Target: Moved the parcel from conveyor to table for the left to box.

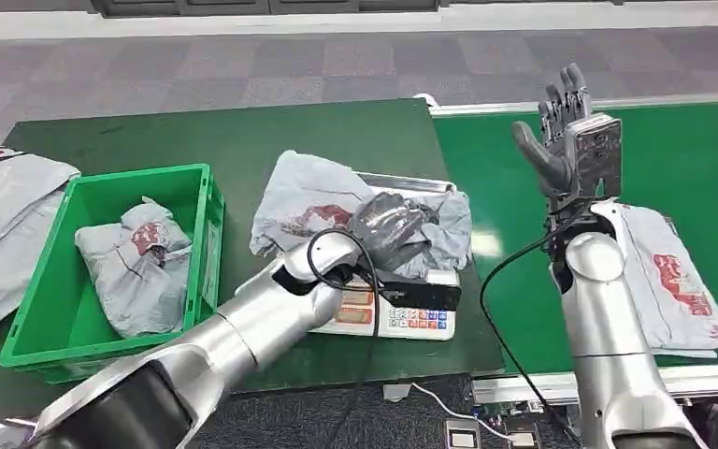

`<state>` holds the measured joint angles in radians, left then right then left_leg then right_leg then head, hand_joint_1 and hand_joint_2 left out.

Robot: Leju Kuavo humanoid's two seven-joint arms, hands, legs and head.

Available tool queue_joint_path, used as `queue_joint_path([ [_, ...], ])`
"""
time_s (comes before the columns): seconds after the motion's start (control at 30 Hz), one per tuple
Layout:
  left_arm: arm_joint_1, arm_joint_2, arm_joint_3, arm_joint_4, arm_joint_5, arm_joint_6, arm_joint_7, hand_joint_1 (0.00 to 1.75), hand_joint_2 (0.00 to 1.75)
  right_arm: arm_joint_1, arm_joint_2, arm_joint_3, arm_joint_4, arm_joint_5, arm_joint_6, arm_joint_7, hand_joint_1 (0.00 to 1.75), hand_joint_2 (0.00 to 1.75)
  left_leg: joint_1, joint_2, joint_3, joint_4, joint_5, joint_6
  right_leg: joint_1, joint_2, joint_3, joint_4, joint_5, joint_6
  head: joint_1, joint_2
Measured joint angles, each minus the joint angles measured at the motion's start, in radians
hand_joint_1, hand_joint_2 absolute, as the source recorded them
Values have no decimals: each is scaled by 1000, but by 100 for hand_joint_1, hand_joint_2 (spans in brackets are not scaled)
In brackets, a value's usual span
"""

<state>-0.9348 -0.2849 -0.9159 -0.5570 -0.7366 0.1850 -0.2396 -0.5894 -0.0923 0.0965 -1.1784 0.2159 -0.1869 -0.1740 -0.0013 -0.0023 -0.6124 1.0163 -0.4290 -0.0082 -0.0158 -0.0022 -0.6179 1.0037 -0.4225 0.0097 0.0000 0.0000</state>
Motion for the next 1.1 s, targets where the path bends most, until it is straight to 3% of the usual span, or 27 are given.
queue_joint_path([
  [0.37,3,19,83,-107,55,34,-33,175,175,7,0,-2,-13,13,-20,11,0,175,0,-1,0,0,0,0,0,0,0,0,0,0,0,0],
  [0.8,-27,48,159,-290,35,119,19,175,175,89,-2,-66,-97,24,-36,21,0,175,0,-1,-1,0,0,0,0,0,0,0,0,0,0,0],
  [0.83,-27,53,160,-294,12,120,42,175,175,90,-2,-68,-99,33,-37,31,0,175,0,-1,-3,-1,-1,0,0,-1,0,0,0,0,0,0],
  [0.9,-24,111,162,-285,-185,146,219,175,175,89,-6,-67,-93,108,-48,91,0,175,0,1,-1,-1,-1,0,0,0,1,1,0,0,0,0],
  [1.0,-16,210,216,-150,-448,366,487,175,175,84,-15,-67,-31,130,-79,43,0,175,0,15,6,-2,-2,-3,0,12,-1,1,2,-4,0,0],
  [1.1,-5,270,276,-62,-500,436,499,175,175,85,-31,-68,1,130,-89,25,0,175,3,11,1,-2,3,-4,4,9,-5,1,2,-5,0,0],
])
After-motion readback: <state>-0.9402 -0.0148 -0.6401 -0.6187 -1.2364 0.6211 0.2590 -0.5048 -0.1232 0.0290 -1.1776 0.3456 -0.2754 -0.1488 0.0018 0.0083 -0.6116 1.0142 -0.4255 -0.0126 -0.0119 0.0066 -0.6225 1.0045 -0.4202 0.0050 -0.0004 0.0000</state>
